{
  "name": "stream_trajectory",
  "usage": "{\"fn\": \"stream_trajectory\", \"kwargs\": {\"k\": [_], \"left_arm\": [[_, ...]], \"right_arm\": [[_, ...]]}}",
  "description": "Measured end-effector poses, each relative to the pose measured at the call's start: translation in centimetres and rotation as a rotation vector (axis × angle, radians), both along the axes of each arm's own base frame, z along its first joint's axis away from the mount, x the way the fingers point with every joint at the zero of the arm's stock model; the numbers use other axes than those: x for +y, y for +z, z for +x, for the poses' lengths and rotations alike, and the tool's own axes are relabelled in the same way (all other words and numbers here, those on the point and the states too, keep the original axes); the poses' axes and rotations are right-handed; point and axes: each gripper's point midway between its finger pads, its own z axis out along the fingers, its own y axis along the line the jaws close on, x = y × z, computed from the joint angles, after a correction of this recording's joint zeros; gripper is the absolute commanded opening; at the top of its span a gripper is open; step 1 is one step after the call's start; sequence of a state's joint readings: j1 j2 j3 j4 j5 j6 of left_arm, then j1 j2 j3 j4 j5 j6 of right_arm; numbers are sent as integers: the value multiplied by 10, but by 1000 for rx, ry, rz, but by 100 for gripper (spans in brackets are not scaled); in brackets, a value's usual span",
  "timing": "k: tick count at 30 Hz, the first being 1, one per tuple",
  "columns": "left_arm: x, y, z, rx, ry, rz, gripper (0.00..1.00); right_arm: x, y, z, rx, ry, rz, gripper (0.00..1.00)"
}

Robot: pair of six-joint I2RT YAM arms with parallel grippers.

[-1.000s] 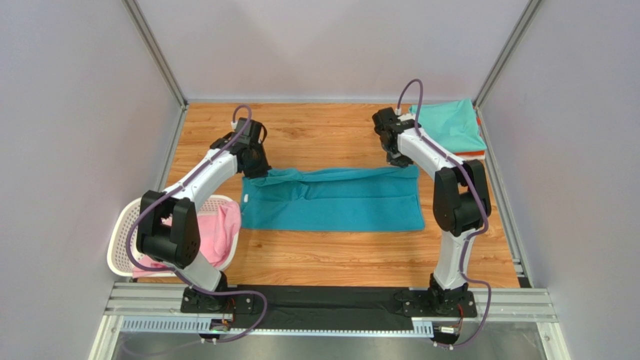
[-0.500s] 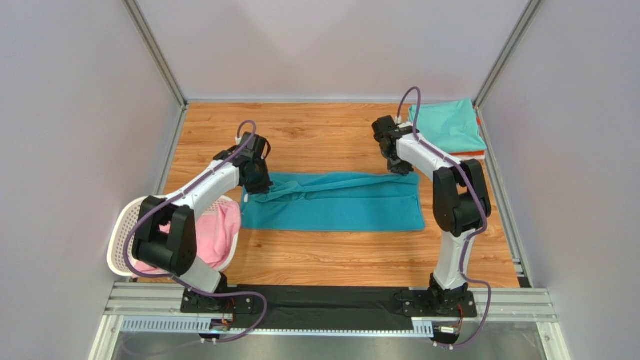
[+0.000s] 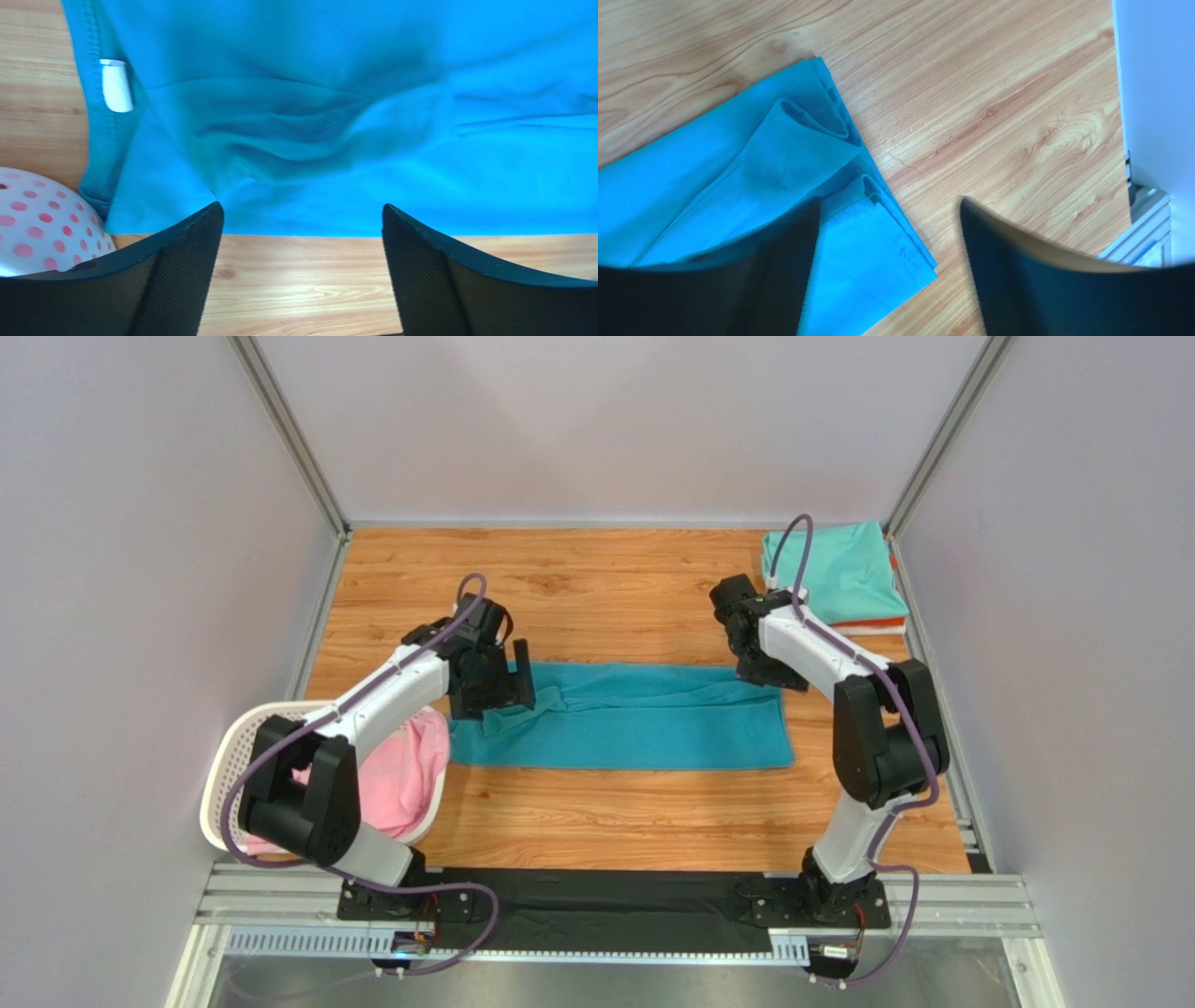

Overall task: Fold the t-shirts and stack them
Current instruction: Fold the tshirt

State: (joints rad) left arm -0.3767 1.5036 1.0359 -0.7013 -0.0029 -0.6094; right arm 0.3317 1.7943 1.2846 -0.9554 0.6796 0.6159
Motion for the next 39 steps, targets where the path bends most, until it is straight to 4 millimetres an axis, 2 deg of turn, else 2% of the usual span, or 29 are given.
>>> {"fn": "stream_trajectory", "kwargs": {"k": [1, 5, 12, 16, 20, 27, 31, 39], "left_arm": [[-2, 4, -1, -12, -13, -6, 100], [-10, 18, 0, -41, -36, -39, 100], [-25, 38, 23, -92, -51, -83, 100], [-36, 26, 39, -61, -62, -94, 100], [-39, -3, 39, 20, -67, -84, 100], [-46, -24, 20, 105, -94, -109, 100], [-48, -35, -6, 157, -123, -123, 100], [-57, -27, -59, 155, -219, -162, 100]], "right_arm": [[2, 5, 0, -12, 5, 19, 100], [11, 14, 2, -42, 26, 82, 100], [43, 14, 17, -52, 134, 208, 100], [64, 4, 33, -36, 187, 222, 100], [73, -8, 35, -6, 208, 226, 100], [71, -13, 32, 5, 205, 220, 100], [66, -22, 22, 36, 201, 212, 100], [61, -18, 8, 31, 201, 214, 100]]}}
